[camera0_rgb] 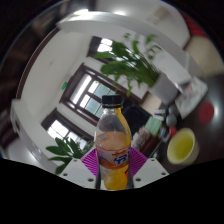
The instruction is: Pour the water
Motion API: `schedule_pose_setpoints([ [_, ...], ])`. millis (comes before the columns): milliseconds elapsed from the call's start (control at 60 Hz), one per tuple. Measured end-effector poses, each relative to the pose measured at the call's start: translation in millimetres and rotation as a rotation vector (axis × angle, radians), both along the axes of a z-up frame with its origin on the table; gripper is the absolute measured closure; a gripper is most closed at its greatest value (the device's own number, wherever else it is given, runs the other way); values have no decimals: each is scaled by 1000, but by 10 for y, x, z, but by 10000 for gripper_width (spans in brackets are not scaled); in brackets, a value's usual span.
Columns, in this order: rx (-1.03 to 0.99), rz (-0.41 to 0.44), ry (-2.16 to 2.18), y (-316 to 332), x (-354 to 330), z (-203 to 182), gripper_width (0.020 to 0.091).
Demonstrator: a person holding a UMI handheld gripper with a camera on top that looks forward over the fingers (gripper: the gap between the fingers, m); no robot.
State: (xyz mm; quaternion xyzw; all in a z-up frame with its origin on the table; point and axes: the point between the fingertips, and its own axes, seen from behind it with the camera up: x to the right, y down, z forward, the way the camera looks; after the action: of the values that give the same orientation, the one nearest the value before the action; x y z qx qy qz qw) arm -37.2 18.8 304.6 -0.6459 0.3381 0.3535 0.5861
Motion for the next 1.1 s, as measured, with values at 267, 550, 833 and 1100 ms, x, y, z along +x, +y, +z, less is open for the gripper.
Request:
schedule_pose_setpoints([
  [267, -127, -191, -717, -339, 1139, 463, 721],
  [550, -411, -415, -989, -270, 2709, -246, 721],
  [833, -461, -376, -883, 88, 3199, -1179, 720],
  [1100, -421, -396, -914, 26, 3223, -1220, 670],
])
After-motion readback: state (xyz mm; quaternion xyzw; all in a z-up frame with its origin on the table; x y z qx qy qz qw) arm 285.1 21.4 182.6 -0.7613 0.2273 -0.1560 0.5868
